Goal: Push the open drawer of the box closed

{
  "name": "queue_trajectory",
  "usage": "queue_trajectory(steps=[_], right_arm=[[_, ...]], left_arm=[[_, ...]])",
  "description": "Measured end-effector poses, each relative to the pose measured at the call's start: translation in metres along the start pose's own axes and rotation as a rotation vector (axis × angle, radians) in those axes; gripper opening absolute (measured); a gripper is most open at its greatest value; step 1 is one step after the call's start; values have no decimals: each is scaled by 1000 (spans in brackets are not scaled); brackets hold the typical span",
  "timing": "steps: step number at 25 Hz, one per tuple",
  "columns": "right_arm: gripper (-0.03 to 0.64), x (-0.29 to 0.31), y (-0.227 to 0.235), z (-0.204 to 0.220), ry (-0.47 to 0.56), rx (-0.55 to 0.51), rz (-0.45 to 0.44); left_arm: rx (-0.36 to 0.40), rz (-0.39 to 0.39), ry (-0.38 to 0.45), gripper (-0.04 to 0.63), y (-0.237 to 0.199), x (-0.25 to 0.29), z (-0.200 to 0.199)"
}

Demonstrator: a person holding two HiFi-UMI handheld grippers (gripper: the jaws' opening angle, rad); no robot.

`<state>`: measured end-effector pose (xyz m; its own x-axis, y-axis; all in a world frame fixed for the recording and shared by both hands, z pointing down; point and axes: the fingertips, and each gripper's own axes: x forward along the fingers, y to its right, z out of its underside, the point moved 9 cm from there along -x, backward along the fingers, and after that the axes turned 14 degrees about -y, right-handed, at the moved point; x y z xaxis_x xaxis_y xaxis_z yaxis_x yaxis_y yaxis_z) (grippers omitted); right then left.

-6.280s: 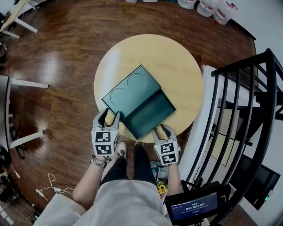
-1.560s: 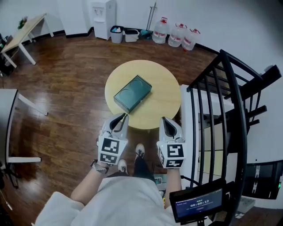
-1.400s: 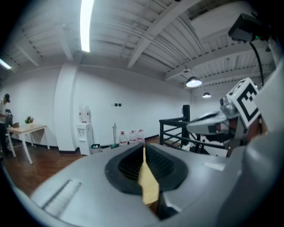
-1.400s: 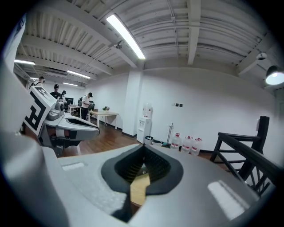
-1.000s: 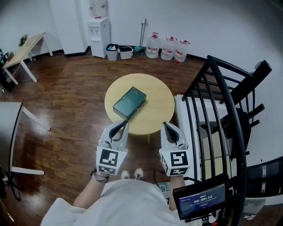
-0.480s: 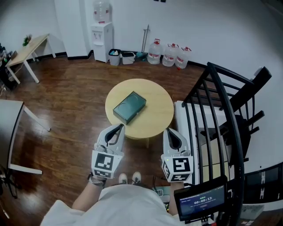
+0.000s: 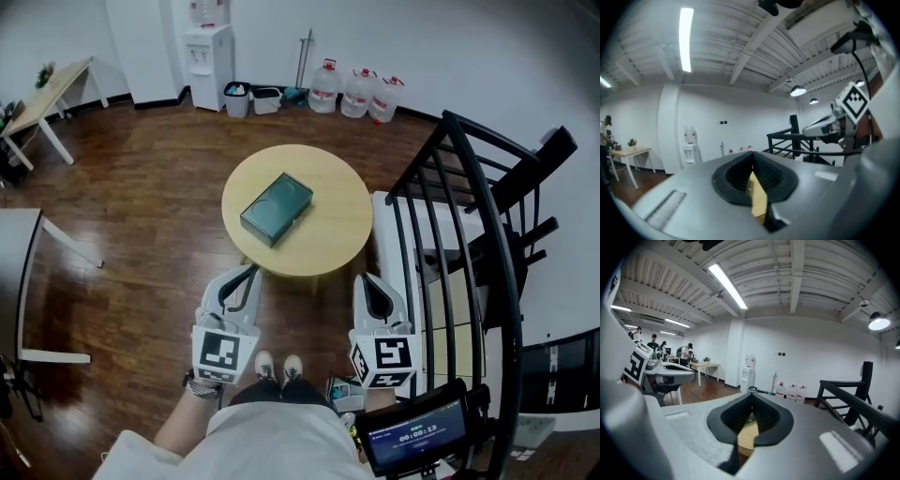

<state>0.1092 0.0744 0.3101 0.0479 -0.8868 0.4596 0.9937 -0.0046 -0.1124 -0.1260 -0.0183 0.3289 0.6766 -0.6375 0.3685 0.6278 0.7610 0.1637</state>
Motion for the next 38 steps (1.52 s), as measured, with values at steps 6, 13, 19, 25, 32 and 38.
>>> queue_trajectory(steps=[6,13,19,25,32,38], right_arm=[[5,-8,-10,4,3,21,-17],[5,-45,-10,12,48,20,-12],[5,-112,-11,37,90,13,-21],[5,-185,-21,75,100,12,-66],[5,-257,-41,114,90,23,-117],[5,-295,-59,134,79,50,-166]], left_arm=[[-81,32,-7,8,3,-6,10],[-20,40,-4,8,31,-30,6],[5,28,36,8,83,-75,3],[12,16,51,8,145,-135,14],[5,-2,26,8,202,-205,38],[11,-6,0,8,229,-248,46]])
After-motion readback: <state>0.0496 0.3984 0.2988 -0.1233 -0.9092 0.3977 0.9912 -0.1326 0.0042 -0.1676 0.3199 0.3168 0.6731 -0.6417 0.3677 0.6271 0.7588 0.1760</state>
